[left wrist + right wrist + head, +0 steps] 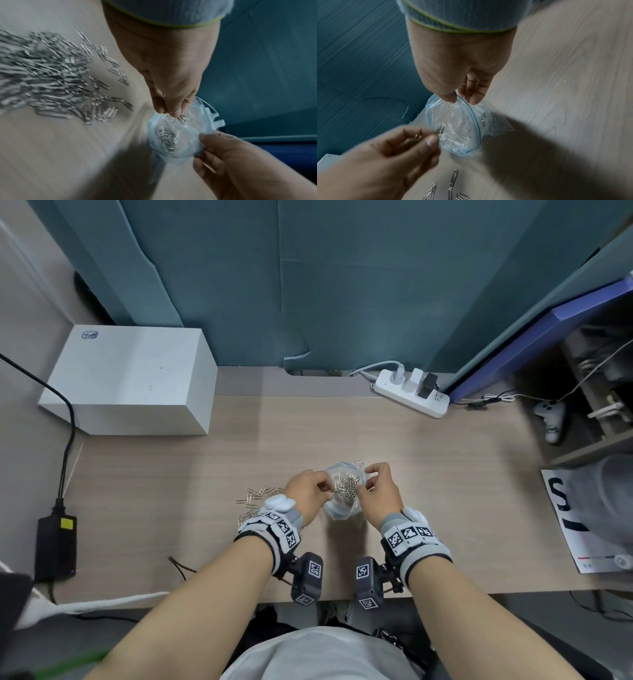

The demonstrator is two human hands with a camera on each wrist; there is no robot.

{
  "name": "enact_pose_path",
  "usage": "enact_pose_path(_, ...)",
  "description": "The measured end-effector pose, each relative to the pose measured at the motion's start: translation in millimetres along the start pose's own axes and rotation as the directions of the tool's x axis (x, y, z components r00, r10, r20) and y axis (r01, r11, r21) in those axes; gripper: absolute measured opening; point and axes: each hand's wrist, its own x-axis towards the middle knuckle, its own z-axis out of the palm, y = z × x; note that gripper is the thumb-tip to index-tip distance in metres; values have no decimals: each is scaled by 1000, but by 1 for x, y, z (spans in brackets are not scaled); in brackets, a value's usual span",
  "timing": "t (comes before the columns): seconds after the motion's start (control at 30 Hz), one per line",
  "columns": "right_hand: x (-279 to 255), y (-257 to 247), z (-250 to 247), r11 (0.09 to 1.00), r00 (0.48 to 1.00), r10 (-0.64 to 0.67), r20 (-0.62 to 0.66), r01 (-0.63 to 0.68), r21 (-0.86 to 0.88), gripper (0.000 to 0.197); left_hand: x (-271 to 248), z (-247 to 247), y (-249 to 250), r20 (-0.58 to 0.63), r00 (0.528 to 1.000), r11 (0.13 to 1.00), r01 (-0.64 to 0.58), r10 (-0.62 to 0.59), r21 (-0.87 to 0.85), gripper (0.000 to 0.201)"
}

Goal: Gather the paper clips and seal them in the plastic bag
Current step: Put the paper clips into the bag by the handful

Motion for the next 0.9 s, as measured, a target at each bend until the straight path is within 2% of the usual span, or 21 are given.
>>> enact_pose_path(0.1, 0, 2, -2, 1000, 1000, -1, -6, 1, 0, 29, 4, 4, 0, 9, 999, 999, -34, 35, -34, 23)
enact_pose_path(0.17, -1, 3, -5, 1000, 1000, 5, -10, -5, -1, 29, 5, 2, -15, -8, 1000, 997, -29, 30, 76, 22)
enact_pose_path(0.27, -1, 6, -6, 1000, 1000, 15, -11, -15, -2, 29, -4, -4, -46, 52, 999, 950, -10, -7, 312, 24)
enact_pose_path(0.37, 0, 6, -5, 1000, 1000, 20, -11, -20, -5, 29, -16, -7, -75, 118, 991, 863, -108, 56, 494, 28)
enact_pose_path(0.47, 1, 6, -5, 1000, 1000, 22, -2, -22, -11, 29, -25, -13, -81, 208, 973, 835, -194, 98, 514, 29)
enact_pose_path(0.57, 1, 3, 0, 1000, 1000, 18, 15, -18, -15, 28, -30, -23, -79, 221, 969, 844, -206, 108, 495, 24)
enact_pose_path(0.63, 1, 1, 3, 1000, 1000, 17, 20, -17, -16, 28, -34, -27, -77, 298, 950, 838, -233, 88, 494, 43)
enact_pose_path(0.7, 2, -2, 6, 1000, 999, 14, 30, -14, -10, 27, -36, -29, -78, 402, 914, 793, -276, 43, 543, 70)
enact_pose_path(0.73, 2, -3, 7, 1000, 999, 12, 37, -12, -11, 27, -37, -28, -80, 430, 903, 772, -293, 29, 564, 76)
enact_pose_path(0.8, 2, -5, 9, 1000, 999, 9, 50, -8, -12, 27, -38, -25, -83, 422, 906, 756, -299, 33, 582, 72)
enact_pose_path(0.9, 1, -4, 11, 1000, 998, 5, 56, -5, -14, 28, -41, -18, -82, 347, 936, 754, -274, 65, 598, 47)
